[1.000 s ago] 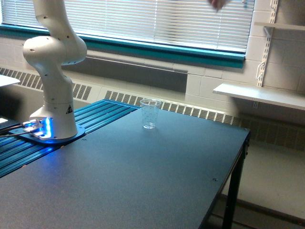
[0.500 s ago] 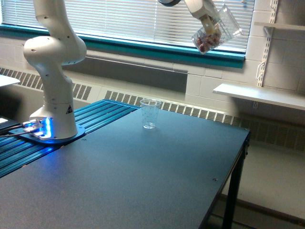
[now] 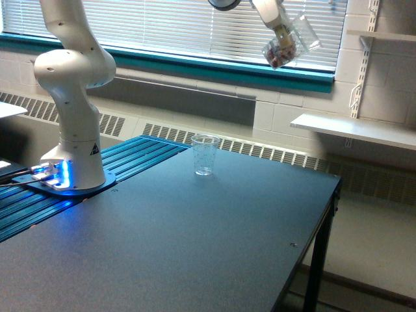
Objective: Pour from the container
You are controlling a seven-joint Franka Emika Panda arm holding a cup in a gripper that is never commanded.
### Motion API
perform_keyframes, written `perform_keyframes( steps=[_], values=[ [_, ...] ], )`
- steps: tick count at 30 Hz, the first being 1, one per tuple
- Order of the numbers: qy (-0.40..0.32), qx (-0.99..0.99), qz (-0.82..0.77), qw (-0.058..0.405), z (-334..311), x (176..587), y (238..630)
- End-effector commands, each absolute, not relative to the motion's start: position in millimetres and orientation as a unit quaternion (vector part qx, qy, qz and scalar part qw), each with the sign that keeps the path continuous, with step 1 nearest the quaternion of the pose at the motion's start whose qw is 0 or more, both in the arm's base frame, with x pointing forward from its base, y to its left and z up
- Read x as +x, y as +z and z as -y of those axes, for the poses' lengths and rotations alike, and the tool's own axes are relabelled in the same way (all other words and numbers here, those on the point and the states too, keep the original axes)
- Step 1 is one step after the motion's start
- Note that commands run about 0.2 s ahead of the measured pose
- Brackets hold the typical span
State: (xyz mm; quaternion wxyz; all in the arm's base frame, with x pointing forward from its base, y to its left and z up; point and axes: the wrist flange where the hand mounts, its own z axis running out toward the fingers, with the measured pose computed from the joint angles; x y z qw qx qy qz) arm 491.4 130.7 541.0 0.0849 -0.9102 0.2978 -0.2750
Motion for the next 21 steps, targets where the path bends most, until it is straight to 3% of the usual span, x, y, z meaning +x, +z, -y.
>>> perform_keyframes(
  steps=[1,21],
  values=[
    [-0.256,-0.911,-0.307,0.099,-159.0,474.5,530.4],
    [-0.198,-0.934,-0.267,0.13,-252.4,412.3,491.8]
  ],
)
